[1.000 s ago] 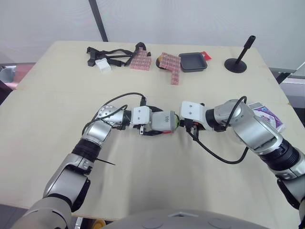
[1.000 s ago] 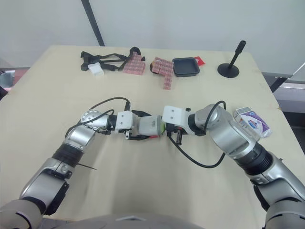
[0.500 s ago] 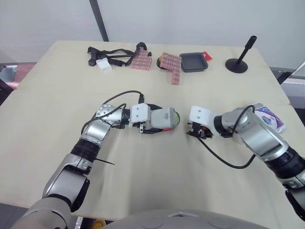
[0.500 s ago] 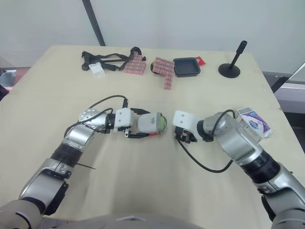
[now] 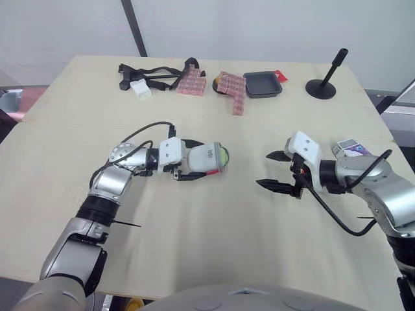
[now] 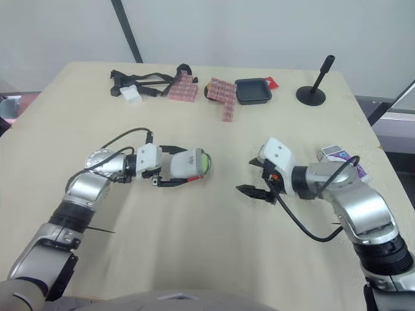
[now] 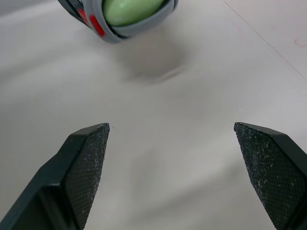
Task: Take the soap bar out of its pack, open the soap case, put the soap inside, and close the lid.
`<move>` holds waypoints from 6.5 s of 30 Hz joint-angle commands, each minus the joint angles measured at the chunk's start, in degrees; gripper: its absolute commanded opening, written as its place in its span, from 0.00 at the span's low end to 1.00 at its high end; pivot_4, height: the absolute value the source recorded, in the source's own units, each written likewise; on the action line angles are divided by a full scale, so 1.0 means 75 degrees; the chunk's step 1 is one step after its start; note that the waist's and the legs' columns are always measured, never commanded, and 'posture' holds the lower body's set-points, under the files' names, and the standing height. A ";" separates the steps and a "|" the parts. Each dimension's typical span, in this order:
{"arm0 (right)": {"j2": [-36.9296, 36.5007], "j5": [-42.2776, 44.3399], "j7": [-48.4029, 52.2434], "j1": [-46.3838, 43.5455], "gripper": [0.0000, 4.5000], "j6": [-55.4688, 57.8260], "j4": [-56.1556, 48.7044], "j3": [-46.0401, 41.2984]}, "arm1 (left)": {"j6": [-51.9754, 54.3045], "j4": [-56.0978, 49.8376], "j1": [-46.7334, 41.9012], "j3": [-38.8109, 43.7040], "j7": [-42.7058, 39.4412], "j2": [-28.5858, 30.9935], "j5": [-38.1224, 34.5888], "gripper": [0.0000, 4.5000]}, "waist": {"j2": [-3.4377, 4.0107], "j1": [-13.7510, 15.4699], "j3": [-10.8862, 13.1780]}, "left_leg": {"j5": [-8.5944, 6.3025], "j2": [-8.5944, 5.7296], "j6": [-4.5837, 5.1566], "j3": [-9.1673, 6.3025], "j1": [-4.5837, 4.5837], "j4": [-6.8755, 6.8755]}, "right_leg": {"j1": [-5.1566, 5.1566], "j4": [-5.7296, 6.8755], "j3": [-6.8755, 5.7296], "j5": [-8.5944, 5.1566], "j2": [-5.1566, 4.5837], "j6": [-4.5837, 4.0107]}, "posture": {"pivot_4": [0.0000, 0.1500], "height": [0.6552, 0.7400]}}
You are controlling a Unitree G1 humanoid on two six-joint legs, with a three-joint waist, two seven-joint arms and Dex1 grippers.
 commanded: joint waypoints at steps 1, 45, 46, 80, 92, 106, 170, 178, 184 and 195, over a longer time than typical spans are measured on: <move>0.0114 0.0635 -0.0251 -0.0019 0.99 0.0602 -0.0134 -0.0368 | -0.0220 -0.0108 0.0042 0.0156 -0.0037 0.0082 -0.0094 0.78 | 0.0000 -0.0002 0.0000 | 0.0000 -0.0001 0.0000 0.0000 0.0000 0.0000 | 0.0000 0.0000 0.0001 0.0000 0.0000 0.0000 | 1.00 1.00; 0.2671 0.9222 -0.7535 -0.1418 0.99 0.3822 0.2559 -0.0958 | -0.0898 -0.0209 -0.0227 -0.0270 -0.0292 -0.0722 -0.0004 0.78 | 0.0011 0.0202 -0.0004 | 0.0006 -0.0020 -0.0012 -0.0003 -0.0004 -0.0023 | -0.0001 -0.0012 -0.0017 0.0000 0.0002 0.0001 | 1.00 1.00; 0.2618 0.9262 -0.7576 -0.1391 0.99 0.3735 0.2603 -0.0884 | -0.0911 -0.0214 -0.0233 -0.0265 -0.0286 -0.0730 0.0005 0.78 | 0.0011 0.0204 -0.0004 | 0.0006 -0.0021 -0.0013 -0.0003 -0.0005 -0.0024 | 0.0000 -0.0013 -0.0017 0.0000 0.0002 0.0001 | 1.00 1.00; 0.1197 1.0119 -0.7532 -0.1010 0.99 0.2254 0.2493 -0.0006 | -0.1012 -0.0140 -0.0149 -0.0259 -0.0288 -0.0691 0.0188 0.78 | 0.0010 0.0194 -0.0003 | 0.0006 -0.0035 -0.0014 -0.0009 -0.0015 -0.0039 | 0.0003 -0.0030 -0.0022 0.0001 0.0002 0.0002 | 1.00 1.00; 0.1361 0.9826 -0.7409 -0.1253 0.99 0.2086 0.2773 0.0329 | -0.0899 -0.0424 -0.0062 -0.0266 -0.0276 -0.0667 0.0132 0.78 | 0.0010 0.0191 -0.0003 | 0.0006 -0.0036 -0.0014 -0.0009 -0.0017 -0.0039 | 0.0004 -0.0030 -0.0022 0.0001 0.0001 0.0002 | 1.00 1.00; 0.1642 0.9784 -0.7356 -0.1365 0.99 0.2083 0.2889 0.0541 | -0.0865 -0.0465 -0.0065 -0.0257 -0.0189 -0.0664 0.0161 0.78 | 0.0010 0.0193 -0.0003 | 0.0006 -0.0036 -0.0014 -0.0010 -0.0015 -0.0040 | 0.0003 -0.0029 -0.0025 0.0001 0.0001 0.0002 | 1.00 1.00; -0.3345 0.2605 -0.1858 -0.2839 0.49 0.1060 -0.1099 0.2295 | 0.4026 -0.2563 0.0093 0.0716 -0.0160 0.0621 -0.1972 0.95 | 0.0014 0.0223 0.0012 | -0.0005 -0.0008 -0.0030 -0.0020 -0.0005 -0.0058 | 0.0023 -0.0088 -0.0026 0.0001 0.0011 0.0004 | 1.00 1.00; -0.2797 0.1438 -0.1284 -0.3966 0.49 0.1547 -0.0985 0.3766 | 0.3752 -0.2769 -0.0244 0.0070 -0.0111 0.0200 -0.1535 0.95 | 0.0014 0.0171 0.0012 | -0.0005 -0.0019 -0.0033 -0.0012 -0.0021 -0.0056 | 0.0030 -0.0058 -0.0005 0.0001 0.0034 0.0003 | 1.00 1.00; -0.2038 0.0990 -0.1106 -0.4708 0.49 0.1931 -0.0694 0.4209 | 0.3707 -0.2472 -0.0592 -0.0273 -0.0068 -0.0187 -0.1328 0.95 | 0.0015 0.0184 0.0011 | -0.0004 -0.0017 -0.0034 -0.0008 -0.0009 -0.0049 | 0.0029 -0.0043 0.0002 0.0001 0.0035 0.0003 | 1.00 1.00; -0.1669 0.0557 -0.0889 -0.4858 0.49 0.2003 -0.0654 0.4266 | 0.3671 -0.2064 -0.1073 -0.0576 -0.0130 -0.0743 -0.1089 0.95 | 0.0015 0.0213 0.0011 | -0.0005 -0.0018 -0.0033 -0.0006 -0.0010 -0.0044 | 0.0030 -0.0031 0.0010 0.0001 0.0036 0.0003 | 1.00 1.00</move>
